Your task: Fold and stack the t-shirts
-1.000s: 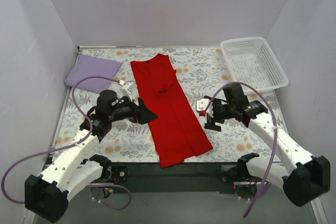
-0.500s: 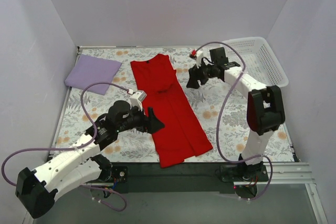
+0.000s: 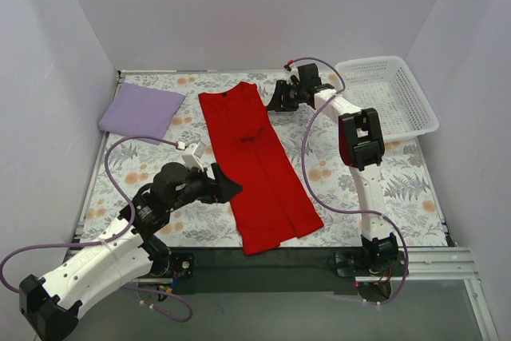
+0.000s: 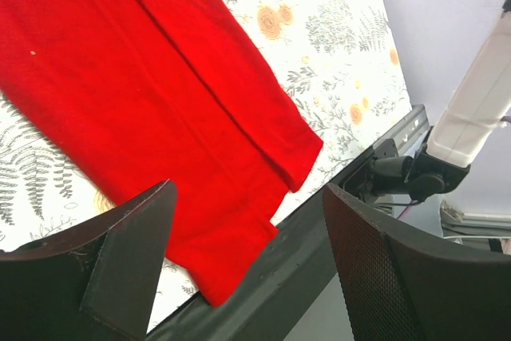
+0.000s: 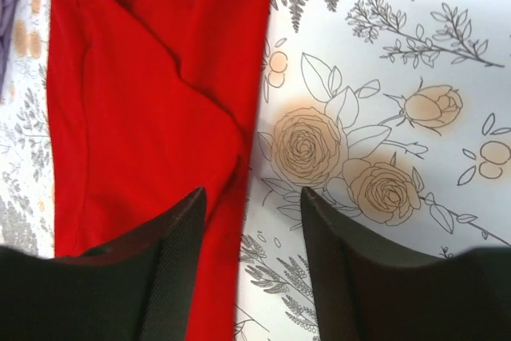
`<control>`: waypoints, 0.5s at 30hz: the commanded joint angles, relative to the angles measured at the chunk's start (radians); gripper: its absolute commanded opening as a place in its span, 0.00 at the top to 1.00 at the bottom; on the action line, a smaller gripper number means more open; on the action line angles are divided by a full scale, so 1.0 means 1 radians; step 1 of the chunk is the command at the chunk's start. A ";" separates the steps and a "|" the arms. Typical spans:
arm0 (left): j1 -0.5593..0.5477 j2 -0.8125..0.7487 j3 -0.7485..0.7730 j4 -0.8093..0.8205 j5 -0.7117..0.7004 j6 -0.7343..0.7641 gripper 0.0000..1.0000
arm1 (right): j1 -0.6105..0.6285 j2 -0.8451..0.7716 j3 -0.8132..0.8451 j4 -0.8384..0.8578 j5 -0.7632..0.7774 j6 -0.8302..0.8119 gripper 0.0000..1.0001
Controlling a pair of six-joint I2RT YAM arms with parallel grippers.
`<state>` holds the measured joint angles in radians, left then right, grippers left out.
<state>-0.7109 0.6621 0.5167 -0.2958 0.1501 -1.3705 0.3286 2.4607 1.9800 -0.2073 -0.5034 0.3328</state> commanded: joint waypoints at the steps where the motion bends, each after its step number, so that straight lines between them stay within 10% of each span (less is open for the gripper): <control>1: -0.004 0.005 0.014 -0.026 -0.035 -0.001 0.27 | 0.000 0.023 0.077 0.016 0.000 0.081 0.46; 15: -0.005 0.053 0.025 -0.034 -0.030 0.011 0.27 | 0.000 0.121 0.117 0.068 -0.073 0.140 0.79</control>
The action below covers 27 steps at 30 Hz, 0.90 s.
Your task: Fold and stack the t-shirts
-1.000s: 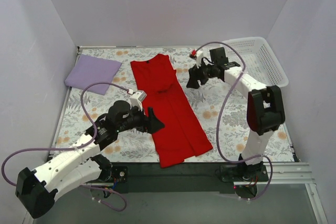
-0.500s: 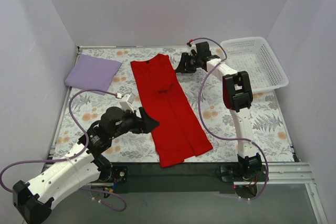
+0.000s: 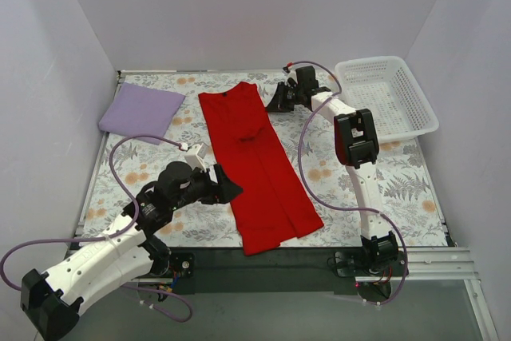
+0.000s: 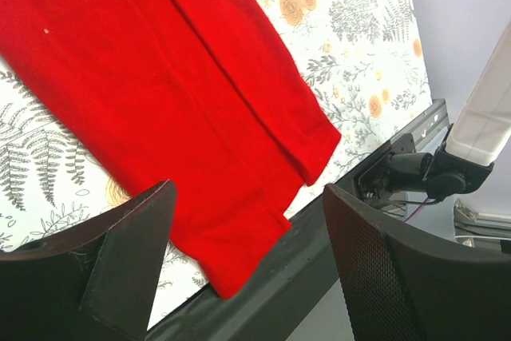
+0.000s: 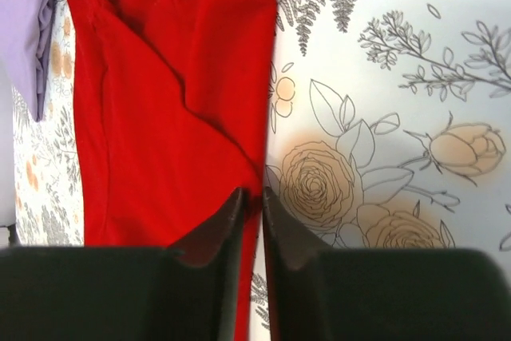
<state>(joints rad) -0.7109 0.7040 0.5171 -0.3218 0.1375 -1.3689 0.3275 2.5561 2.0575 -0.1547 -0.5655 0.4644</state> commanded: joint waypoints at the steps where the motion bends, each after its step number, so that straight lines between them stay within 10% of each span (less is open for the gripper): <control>1: -0.004 0.014 0.029 -0.007 -0.016 0.013 0.27 | 0.001 0.029 0.043 0.015 -0.013 0.007 0.84; 27: -0.004 0.006 0.009 -0.008 0.007 0.013 0.27 | 0.001 -0.103 0.044 0.023 0.019 -0.098 0.96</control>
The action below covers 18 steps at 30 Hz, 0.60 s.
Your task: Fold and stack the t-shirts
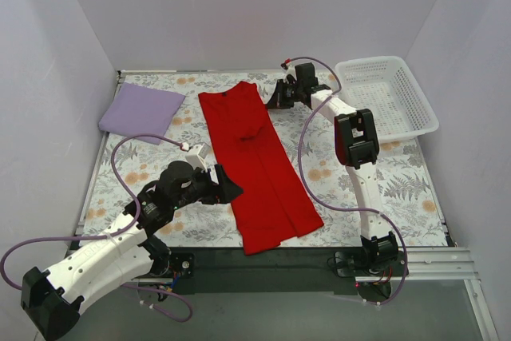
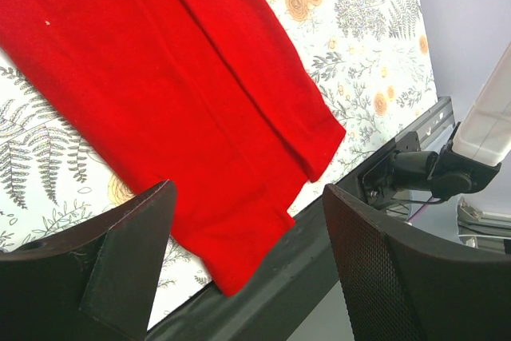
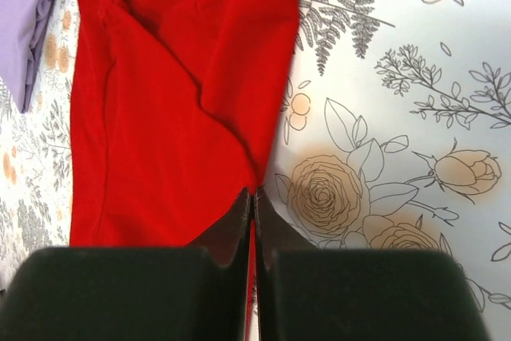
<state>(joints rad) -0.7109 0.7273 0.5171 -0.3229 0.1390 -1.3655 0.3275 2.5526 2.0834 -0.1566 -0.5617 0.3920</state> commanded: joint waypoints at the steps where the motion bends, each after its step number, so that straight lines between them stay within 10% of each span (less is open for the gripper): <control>1: -0.004 -0.017 0.011 -0.008 0.004 0.009 0.27 | 0.001 -0.103 0.017 0.023 0.016 -0.028 0.96; 18: -0.005 -0.037 0.014 -0.015 0.002 0.009 0.27 | 0.015 -0.107 -0.017 0.022 0.072 -0.058 0.86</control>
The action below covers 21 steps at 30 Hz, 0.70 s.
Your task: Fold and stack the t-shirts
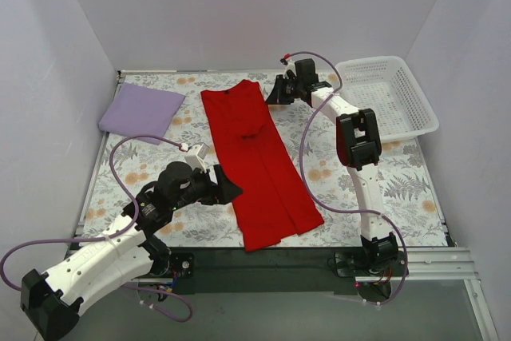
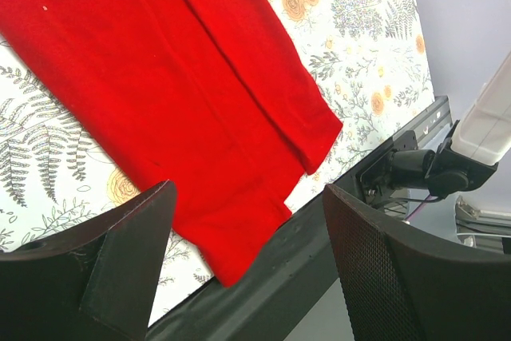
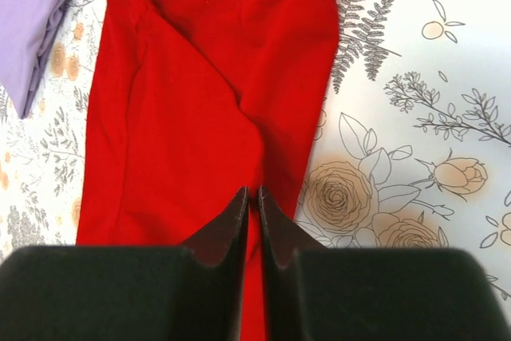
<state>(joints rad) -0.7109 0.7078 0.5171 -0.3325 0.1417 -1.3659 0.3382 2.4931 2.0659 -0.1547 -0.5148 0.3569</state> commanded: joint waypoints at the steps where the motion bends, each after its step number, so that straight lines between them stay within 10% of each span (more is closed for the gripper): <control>1: -0.004 -0.018 0.014 -0.007 0.001 0.010 0.27 | 0.002 -0.048 0.003 0.020 0.022 -0.022 0.87; 9: -0.004 -0.014 0.020 -0.010 0.002 0.013 0.27 | 0.035 -0.063 0.008 0.017 0.006 -0.050 0.99; 21: -0.004 -0.033 0.038 -0.037 -0.002 0.025 0.27 | 0.260 -0.109 -0.063 -0.051 0.073 -0.206 0.88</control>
<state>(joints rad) -0.7109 0.6964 0.5194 -0.3508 0.1417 -1.3605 0.5293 2.4752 2.0109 -0.1711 -0.4732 0.2428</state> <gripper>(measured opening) 0.730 0.073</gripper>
